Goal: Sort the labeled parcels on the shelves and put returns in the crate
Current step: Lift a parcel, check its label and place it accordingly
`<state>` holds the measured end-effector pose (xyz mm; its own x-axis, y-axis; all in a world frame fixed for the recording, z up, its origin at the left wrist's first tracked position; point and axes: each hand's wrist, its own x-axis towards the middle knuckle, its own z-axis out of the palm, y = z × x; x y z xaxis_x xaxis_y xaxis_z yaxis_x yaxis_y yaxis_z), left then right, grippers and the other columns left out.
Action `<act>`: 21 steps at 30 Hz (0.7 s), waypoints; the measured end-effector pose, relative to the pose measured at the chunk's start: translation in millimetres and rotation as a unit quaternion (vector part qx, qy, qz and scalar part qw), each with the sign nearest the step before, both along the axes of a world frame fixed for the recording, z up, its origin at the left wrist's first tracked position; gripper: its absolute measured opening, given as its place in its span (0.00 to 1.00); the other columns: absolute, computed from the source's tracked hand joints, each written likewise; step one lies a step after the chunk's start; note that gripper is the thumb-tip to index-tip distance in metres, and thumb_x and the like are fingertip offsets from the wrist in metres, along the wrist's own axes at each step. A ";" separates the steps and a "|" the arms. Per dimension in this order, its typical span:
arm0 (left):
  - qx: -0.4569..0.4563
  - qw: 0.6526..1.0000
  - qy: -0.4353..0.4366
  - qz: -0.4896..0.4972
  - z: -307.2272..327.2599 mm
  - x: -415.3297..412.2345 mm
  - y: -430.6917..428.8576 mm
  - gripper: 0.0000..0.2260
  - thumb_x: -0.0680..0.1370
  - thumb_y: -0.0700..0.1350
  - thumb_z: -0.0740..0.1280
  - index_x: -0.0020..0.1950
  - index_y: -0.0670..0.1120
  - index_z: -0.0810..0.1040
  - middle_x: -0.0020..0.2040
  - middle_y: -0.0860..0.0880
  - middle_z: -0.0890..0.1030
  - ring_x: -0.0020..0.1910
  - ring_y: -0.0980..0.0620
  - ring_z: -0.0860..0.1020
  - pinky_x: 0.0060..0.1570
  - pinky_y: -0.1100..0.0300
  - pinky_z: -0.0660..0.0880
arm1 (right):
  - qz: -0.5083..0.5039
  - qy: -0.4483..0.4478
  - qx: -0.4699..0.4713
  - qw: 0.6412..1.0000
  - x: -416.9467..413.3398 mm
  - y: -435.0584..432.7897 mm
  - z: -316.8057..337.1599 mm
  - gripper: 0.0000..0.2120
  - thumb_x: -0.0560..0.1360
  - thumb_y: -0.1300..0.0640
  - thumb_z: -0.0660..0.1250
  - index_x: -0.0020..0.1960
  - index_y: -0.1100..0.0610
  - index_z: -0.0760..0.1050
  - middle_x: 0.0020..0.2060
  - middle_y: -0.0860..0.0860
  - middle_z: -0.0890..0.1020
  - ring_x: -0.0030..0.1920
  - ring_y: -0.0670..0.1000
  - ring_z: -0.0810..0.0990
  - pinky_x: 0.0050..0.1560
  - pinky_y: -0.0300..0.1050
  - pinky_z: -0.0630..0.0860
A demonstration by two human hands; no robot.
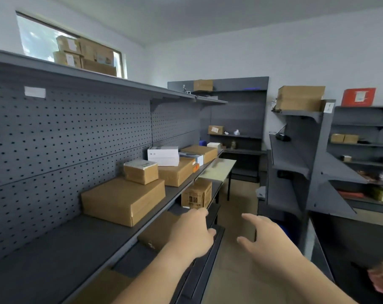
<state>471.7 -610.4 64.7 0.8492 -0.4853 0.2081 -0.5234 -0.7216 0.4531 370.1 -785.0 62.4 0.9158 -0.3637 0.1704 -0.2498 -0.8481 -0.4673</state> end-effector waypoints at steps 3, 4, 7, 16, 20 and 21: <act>-0.018 1.000 -0.010 -0.005 13.1 54.5 -11.1 0.19 0.80 0.53 0.68 0.70 0.53 0.73 0.67 0.52 0.78 0.63 0.50 0.78 0.60 0.52 0.78 | -0.010 -0.019 -0.003 1.000 49.5 -11.0 14.5 0.32 0.80 0.44 0.68 0.81 0.44 0.60 0.78 0.43 0.66 0.76 0.46 0.66 0.74 0.42 0.64; -0.024 1.000 -0.013 -0.005 16.7 71.0 -15.3 0.17 0.80 0.53 0.69 0.68 0.52 0.75 0.65 0.53 0.79 0.61 0.50 0.79 0.59 0.53 0.79 | -0.013 -0.026 -0.005 1.000 64.8 -15.4 17.5 0.32 0.80 0.44 0.68 0.80 0.44 0.61 0.77 0.43 0.67 0.76 0.46 0.67 0.74 0.41 0.64; -0.031 0.999 -0.023 -0.002 20.9 110.6 -28.6 0.17 0.80 0.53 0.70 0.67 0.51 0.76 0.63 0.53 0.79 0.60 0.51 0.79 0.58 0.53 0.79 | -0.015 -0.026 -0.003 1.000 106.3 -29.4 18.7 0.32 0.80 0.45 0.68 0.80 0.45 0.61 0.77 0.44 0.67 0.76 0.47 0.67 0.74 0.42 0.65; -0.030 0.997 -0.011 0.069 15.8 211.7 -40.0 0.21 0.81 0.53 0.68 0.73 0.55 0.71 0.70 0.55 0.75 0.67 0.52 0.75 0.61 0.57 0.74 | 0.093 -0.037 0.001 0.995 259.5 -52.0 5.6 0.29 0.79 0.46 0.70 0.78 0.45 0.66 0.72 0.47 0.74 0.70 0.48 0.73 0.67 0.40 0.71; -0.058 0.985 0.003 0.160 16.4 253.5 -22.0 0.22 0.81 0.52 0.69 0.75 0.54 0.71 0.70 0.54 0.74 0.65 0.57 0.75 0.64 0.61 0.71 | 0.192 -0.037 -0.001 0.981 344.1 -47.9 4.7 0.30 0.78 0.42 0.70 0.78 0.44 0.66 0.72 0.47 0.74 0.61 0.48 0.78 0.65 0.44 0.75; -0.072 0.979 0.009 0.190 18.0 260.5 -17.0 0.22 0.81 0.52 0.69 0.74 0.54 0.71 0.69 0.55 0.76 0.61 0.59 0.76 0.62 0.63 0.71 | 0.220 -0.035 -0.002 0.975 363.9 -46.3 6.5 0.30 0.78 0.41 0.70 0.77 0.44 0.66 0.72 0.47 0.74 0.57 0.46 0.78 0.63 0.43 0.75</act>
